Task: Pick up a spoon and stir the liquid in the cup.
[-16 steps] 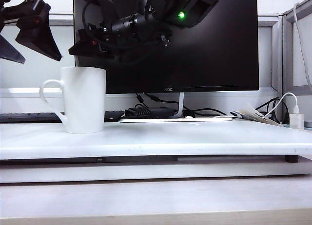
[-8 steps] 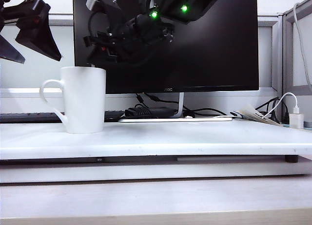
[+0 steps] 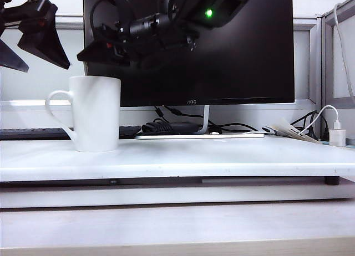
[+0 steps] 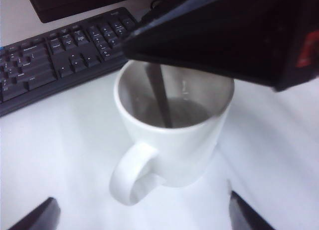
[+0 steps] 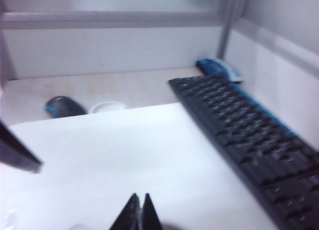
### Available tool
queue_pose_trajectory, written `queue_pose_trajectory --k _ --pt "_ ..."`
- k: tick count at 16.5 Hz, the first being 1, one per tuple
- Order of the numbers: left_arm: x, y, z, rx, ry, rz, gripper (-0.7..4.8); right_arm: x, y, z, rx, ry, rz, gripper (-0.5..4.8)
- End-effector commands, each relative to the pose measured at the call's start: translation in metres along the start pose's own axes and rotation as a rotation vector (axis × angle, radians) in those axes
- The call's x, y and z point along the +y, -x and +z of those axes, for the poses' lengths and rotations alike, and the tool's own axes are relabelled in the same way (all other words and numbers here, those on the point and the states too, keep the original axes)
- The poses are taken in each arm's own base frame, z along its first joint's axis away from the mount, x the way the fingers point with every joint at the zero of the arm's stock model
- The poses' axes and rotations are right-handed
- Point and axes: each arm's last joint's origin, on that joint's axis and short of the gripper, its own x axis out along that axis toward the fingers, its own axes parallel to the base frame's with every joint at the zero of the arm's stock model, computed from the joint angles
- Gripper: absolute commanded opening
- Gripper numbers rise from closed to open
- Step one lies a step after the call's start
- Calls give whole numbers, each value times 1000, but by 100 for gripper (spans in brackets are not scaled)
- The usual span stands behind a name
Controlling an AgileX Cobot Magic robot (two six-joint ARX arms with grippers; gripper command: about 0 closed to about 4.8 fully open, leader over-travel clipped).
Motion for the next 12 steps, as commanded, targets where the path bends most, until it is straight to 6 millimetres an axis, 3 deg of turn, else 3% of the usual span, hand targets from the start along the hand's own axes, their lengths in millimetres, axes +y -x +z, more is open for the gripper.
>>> queue_pose_trajectory --k 1,3,8,12 --pt "0 1 3 -22 -5 4 479 4 6 4 84 -42 -47 -6" --pt "0 1 3 -26 -4 5 479 1 13 14 104 21 -178 -6" --pt "0 1 4 -29 -4 5 479 -6 16 27 -5 78 -240 -6" --pt "0 1 4 -30 -4 5 479 -1 14 30 -55 95 -111 -6"
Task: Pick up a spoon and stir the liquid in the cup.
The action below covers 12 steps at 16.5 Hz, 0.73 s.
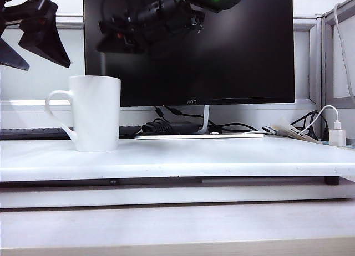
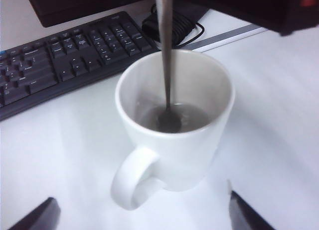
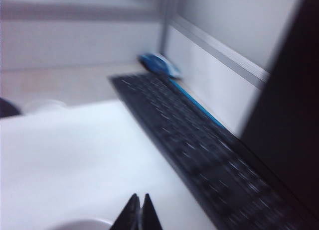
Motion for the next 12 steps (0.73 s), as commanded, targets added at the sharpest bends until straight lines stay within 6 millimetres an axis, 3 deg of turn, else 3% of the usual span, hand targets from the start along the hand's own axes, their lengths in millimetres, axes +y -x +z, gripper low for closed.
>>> queue_pose_trajectory --k 1,3,6,9,12 --pt "0 1 3 -18 -4 4 479 5 1 9 -71 17 129 -6" --pt "0 1 3 -18 -4 4 479 7 1 7 -57 -15 178 -6" --pt "0 1 3 -18 -4 3 479 9 3 -10 103 -101 199 -6" --pt "0 1 3 -18 -4 4 479 8 6 -21 232 -61 104 -6" --pt "0 1 3 -18 -4 4 479 1 3 -11 159 16 -36 -6"
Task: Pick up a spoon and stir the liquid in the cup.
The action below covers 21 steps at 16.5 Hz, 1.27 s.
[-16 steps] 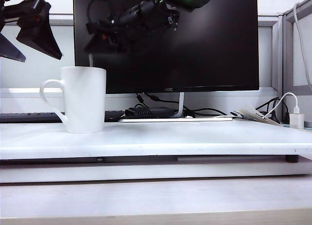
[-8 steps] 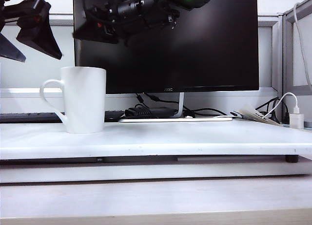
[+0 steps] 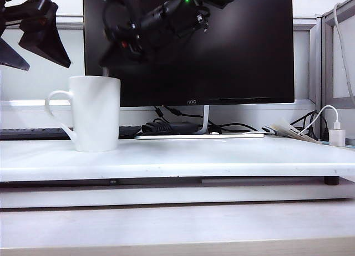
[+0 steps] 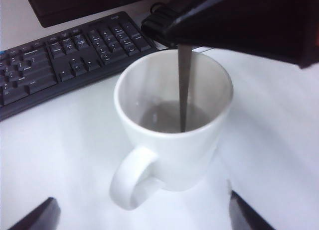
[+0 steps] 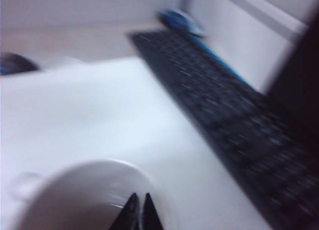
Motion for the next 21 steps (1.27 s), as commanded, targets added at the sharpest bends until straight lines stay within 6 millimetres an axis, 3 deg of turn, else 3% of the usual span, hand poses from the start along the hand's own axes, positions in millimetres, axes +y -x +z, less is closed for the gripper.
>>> queue_pose_trajectory --k 1,5,10,12,15,18,21 --pt "0 1 2 -17 -4 4 479 -3 -2 5 -73 50 -63 -6" --pt "0 1 3 -18 -4 4 479 3 -2 20 -230 63 79 -6" --pt "0 1 3 -21 -4 4 479 12 -5 7 -113 -3 195 -6" --pt "0 1 3 -21 -4 4 479 12 -4 0 -42 -20 184 -6" --pt "0 1 3 -21 -4 4 479 7 -5 -5 55 33 -19 -6" --pt "0 1 3 -21 -4 4 479 3 -5 7 -53 79 -75 -6" --pt "0 1 3 -21 -4 4 479 6 -4 18 -186 103 47 -6"
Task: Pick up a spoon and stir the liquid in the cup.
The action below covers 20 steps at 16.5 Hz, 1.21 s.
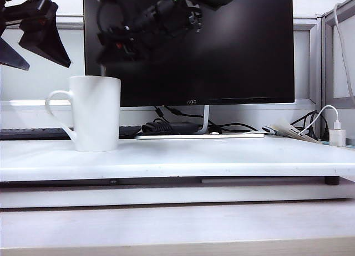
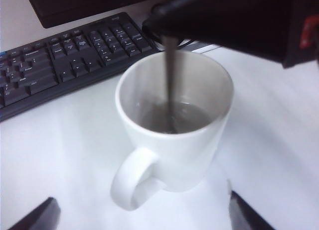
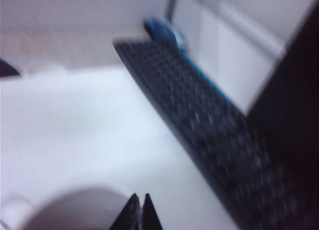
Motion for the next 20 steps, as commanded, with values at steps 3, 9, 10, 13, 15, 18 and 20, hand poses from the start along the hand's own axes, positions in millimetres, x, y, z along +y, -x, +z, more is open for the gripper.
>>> queue_pose_trajectory --k 3,9,10,13,15,18,20 --pt "0 1 3 -19 -4 4 479 5 2 7 -96 -45 208 -6" --pt "0 1 3 -19 -4 4 479 6 3 -19 209 -59 22 -6" --pt "0 1 3 -19 -4 4 479 2 3 -18 221 -45 -62 -6" --pt "0 1 3 -19 -2 3 479 -3 3 -11 152 -26 -114 -6" --pt "0 1 3 -18 -1 3 479 -3 2 -8 125 -20 -123 -5" --pt "0 1 3 -18 -1 3 479 -3 2 -8 121 -21 -110 -5" --pt "0 1 3 -18 -1 4 479 -3 2 -8 120 -31 -111 73"
